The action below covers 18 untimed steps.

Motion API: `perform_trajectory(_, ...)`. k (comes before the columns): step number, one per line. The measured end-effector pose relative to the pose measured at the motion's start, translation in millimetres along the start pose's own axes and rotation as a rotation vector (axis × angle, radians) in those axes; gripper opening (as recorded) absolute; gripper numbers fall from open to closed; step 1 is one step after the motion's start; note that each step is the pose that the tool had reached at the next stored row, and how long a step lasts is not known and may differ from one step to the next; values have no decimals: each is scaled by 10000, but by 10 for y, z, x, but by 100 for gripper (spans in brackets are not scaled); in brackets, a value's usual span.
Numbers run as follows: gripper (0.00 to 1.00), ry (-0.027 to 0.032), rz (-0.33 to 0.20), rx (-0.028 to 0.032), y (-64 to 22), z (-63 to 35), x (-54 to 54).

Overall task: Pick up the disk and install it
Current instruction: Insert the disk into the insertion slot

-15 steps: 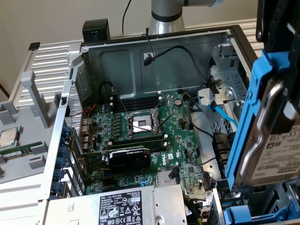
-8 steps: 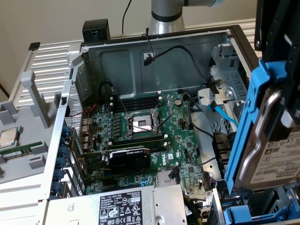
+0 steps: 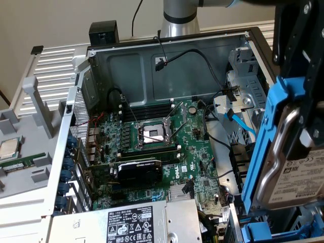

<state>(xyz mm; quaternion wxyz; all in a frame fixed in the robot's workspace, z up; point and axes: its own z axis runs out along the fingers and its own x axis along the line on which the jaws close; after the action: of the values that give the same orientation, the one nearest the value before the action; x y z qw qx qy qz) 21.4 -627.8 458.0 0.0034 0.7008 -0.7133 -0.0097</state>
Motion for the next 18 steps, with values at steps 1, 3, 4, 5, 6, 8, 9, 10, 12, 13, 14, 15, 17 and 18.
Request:
perform_trajectory(1, 37, 0, 0, 0, 0, 6, 0)
perform_trajectory(3, 37, 0, 0, 0, 0, 19, 0)
perform_trajectory(4, 37, 0, 0, 0, 0, 26, 0)
perform_trajectory(5, 37, 0, 0, 0, 0, 33, 0)
perform_trajectory(6, 37, 1, 0, 0, -1, 41, 0)
perform_trajectory(8, 37, 1, 0, 0, -1, 56, 0)
perform_trajectory(9, 37, 0, 0, 0, -1, 64, 1)
perform_trajectory(10, 37, 1, 0, 0, -1, 71, 1)
perform_trajectory(12, 37, 0, -5, 0, -2, 79, 0)
perform_trajectory(13, 37, -2, -11, 0, -2, 83, -1)
perform_trajectory(14, 37, -2, -15, 0, -2, 85, -4)
perform_trajectory(15, 37, 0, -19, 0, -2, 86, -8)
perform_trajectory(17, 37, 0, -21, 0, -3, 92, -17)
perform_trajectory(18, 37, 0, -24, 0, -3, 94, -17)
